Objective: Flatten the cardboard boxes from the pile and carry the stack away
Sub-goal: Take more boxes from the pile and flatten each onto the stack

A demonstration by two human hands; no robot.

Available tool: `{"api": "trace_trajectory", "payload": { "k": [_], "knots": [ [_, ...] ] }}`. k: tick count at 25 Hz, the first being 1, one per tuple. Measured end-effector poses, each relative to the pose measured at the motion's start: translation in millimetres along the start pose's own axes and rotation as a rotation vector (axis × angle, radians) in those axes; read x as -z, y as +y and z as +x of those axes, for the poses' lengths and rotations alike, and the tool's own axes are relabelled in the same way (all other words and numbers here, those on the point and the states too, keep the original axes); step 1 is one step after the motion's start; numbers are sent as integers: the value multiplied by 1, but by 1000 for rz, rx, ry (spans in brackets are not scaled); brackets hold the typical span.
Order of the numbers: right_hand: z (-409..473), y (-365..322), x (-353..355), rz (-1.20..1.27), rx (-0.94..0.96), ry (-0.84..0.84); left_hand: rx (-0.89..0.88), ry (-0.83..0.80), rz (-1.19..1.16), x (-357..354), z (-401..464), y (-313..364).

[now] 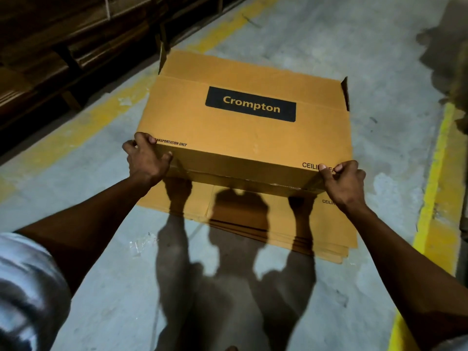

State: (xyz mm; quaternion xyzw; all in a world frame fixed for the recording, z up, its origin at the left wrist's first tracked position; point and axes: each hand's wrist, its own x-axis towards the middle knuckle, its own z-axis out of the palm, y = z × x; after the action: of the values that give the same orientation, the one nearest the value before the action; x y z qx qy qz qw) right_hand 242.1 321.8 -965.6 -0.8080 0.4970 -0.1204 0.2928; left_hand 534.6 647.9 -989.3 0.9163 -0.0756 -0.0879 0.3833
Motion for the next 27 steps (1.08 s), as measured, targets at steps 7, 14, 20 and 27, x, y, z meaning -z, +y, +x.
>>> {"api": "trace_trajectory", "payload": {
  "k": [7, 14, 20, 27],
  "knots": [
    [-4, -13, 25, 95, 33, 195, -267, 19, 30, 19, -2, 19],
    [6, -75, 98, 14, 77, 291, -323, 153, 140, 63, -1, 89],
    [8, -74, 85, -62, 63, 246, -318, 148, 166, 59, -10, 85],
    [-62, -101, 9, -388, 432, 196, -283, 124, 174, 43, -11, 100]
  ]
}}
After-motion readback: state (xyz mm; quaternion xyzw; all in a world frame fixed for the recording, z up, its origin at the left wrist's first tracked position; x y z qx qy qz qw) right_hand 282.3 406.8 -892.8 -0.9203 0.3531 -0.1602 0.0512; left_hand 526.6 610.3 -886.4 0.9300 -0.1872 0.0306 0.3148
